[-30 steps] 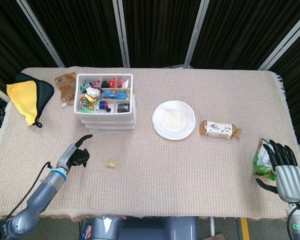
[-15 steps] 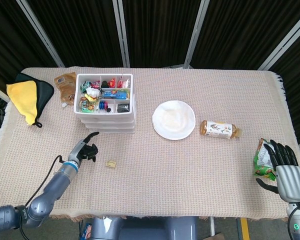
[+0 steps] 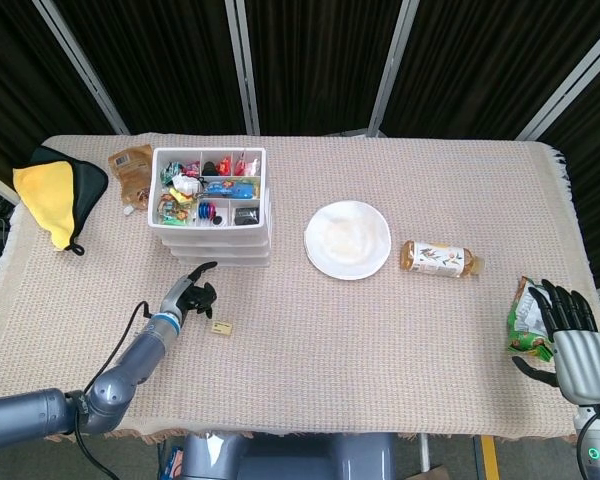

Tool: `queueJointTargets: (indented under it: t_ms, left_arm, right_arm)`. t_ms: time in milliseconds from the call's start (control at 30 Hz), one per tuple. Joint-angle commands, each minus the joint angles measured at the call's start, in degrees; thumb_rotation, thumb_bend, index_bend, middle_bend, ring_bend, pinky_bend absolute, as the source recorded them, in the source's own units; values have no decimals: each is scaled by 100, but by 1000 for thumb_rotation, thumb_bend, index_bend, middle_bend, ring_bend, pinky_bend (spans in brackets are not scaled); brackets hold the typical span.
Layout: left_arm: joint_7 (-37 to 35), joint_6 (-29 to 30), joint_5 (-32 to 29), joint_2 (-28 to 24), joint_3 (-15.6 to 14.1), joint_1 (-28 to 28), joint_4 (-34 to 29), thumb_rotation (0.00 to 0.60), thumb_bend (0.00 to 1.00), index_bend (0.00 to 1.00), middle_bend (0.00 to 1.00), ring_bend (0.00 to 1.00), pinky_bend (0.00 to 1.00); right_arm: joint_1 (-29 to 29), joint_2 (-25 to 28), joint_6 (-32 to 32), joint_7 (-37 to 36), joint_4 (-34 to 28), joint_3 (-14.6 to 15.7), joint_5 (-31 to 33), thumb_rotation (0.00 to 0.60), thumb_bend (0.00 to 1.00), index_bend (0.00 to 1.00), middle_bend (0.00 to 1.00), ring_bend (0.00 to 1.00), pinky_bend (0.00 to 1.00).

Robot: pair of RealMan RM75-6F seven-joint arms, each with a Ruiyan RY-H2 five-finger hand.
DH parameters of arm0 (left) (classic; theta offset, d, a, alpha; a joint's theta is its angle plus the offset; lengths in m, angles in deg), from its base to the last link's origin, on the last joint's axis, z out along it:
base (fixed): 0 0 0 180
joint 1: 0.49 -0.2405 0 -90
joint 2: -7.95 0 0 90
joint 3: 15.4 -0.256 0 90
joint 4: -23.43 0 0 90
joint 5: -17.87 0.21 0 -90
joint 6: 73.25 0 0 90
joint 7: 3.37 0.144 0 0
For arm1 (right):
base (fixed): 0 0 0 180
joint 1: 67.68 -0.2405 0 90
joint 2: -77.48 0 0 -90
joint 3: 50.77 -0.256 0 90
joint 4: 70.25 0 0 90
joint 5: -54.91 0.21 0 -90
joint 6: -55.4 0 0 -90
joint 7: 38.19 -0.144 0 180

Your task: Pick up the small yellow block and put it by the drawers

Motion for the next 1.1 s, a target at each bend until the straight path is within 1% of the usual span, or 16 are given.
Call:
queueJointTargets:
  t_ms: [33,233,533,700,900,1100]
  left_arm:
    - [-18,0,-132,92,47,55,73,600,1000,94,995,906,679]
    - [45,14,-330,287,46,158,323,600,1000,92,995,906,679]
    - [-4,-157,-429,512,243,251,649,600,1000,92,995,906,679]
    - [-204,-601,-572,524,445,233,763,600,1000,92,995,906,679]
    - [-270,-726,-662,596,452,273,928,600,1000,92,994,906,679]
    - [-290,-595,-549,685,414,252,935,600,1000,92,994,906,679]
  right_arm:
    - [1,-3,9,-14,2,-4,-2,600,35,87,0,0,0]
    - [5,-6,27,-36,-5,-10,-9,600,34,87,0,0,0]
    - [1,-13,33,-87,3,-17,-16,600,35,86,0,0,0]
    - [2,-16,47,-95,16,-14,-35,600,34,86,0,0,0]
    - [9,-15,54,-134,46,-17,-28,600,36,87,0,0,0]
    - [14,-30,75,-184,81,-30,-21,600,34,87,0,0,0]
